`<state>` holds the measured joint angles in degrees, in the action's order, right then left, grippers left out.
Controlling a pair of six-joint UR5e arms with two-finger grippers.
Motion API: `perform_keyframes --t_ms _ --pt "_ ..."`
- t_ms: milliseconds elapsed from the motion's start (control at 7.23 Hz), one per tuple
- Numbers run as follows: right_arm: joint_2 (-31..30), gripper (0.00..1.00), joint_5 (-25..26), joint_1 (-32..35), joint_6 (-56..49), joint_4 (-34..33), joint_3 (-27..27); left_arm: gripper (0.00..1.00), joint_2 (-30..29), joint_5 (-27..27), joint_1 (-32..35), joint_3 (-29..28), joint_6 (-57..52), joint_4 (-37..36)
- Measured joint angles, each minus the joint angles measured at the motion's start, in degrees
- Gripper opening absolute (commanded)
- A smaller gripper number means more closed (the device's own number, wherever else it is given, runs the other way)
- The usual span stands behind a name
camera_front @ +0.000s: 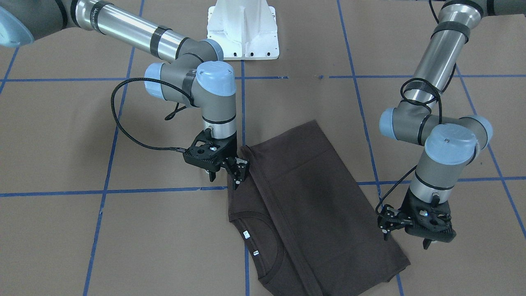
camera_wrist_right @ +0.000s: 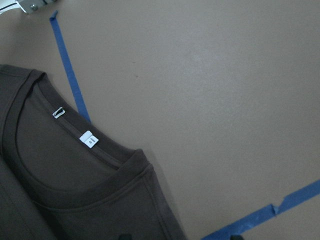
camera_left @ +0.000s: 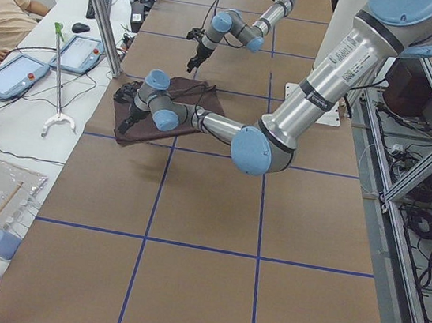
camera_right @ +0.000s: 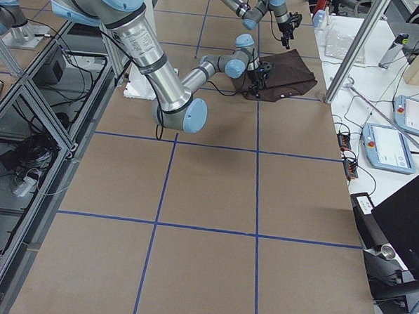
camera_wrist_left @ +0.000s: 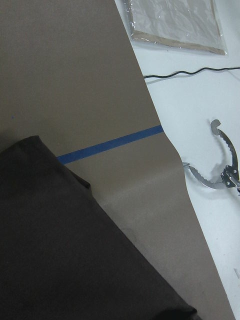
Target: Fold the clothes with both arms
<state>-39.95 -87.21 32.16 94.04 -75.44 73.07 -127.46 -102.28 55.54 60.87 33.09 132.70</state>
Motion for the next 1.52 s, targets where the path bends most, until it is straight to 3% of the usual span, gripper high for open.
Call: perform_keyframes --t_ms 830,968,1107,1245,1522 --pt "0.55 0.55 1.67 -3.42 -0.86 0.39 -2.92 1.00 0.53 -0.02 0.00 0.41 0.21 0.01" --pt "0.52 0.43 1.68 -3.59 -0.96 0.39 -2.93 1.00 0.58 -0.02 0.00 0.40 0.21 0.01" --pt "0.50 0.12 1.71 -3.64 -0.95 0.39 -2.93 1.00 0.61 -0.02 0.00 0.40 0.22 0.01" --pt "0.49 0.00 1.73 -3.66 -0.87 0.38 -2.93 1.00 0.61 -0.02 0.00 0.39 0.22 0.01" --pt "0.63 0.00 1.70 -3.68 -0.52 0.36 -2.92 1.00 0.56 -0.02 0.00 0.40 0.22 0.03"
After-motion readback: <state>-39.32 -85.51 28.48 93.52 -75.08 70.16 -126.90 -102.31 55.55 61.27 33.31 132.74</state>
